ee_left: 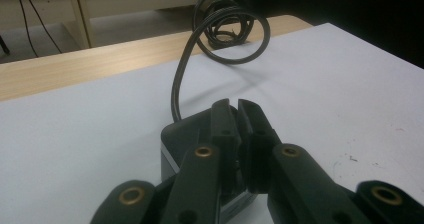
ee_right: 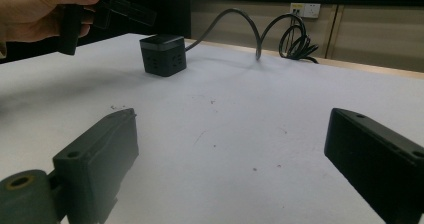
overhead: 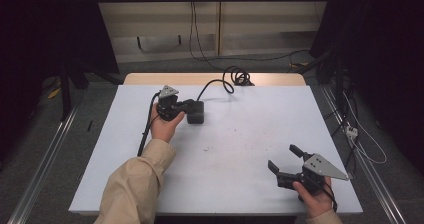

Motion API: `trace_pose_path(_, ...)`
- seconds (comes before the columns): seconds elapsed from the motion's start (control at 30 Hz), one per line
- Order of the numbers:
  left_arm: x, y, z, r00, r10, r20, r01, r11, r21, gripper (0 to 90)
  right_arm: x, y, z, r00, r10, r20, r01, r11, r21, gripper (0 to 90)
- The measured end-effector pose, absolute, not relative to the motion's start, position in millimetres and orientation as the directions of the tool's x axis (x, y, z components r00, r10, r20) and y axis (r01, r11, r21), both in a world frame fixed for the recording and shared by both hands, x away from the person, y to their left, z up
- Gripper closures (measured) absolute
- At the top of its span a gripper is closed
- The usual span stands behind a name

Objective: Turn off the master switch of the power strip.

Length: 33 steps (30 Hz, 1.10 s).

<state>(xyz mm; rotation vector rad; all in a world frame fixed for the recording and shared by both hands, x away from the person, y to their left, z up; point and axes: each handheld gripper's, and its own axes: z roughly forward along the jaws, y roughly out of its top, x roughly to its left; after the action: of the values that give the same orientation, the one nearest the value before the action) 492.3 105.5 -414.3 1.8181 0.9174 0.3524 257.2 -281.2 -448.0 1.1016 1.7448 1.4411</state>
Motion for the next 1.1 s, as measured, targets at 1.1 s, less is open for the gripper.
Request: trace_pose_path(1.1, 493.9, 99.6, -422.9, 0.675, 0.720, -0.164, 0.457, -0.234, 0.858, 90.0, 257.3, -281.5, -448.1, -0.465, 0.884, 0.048, 0.216, 0.060, 0.974, 6.7)
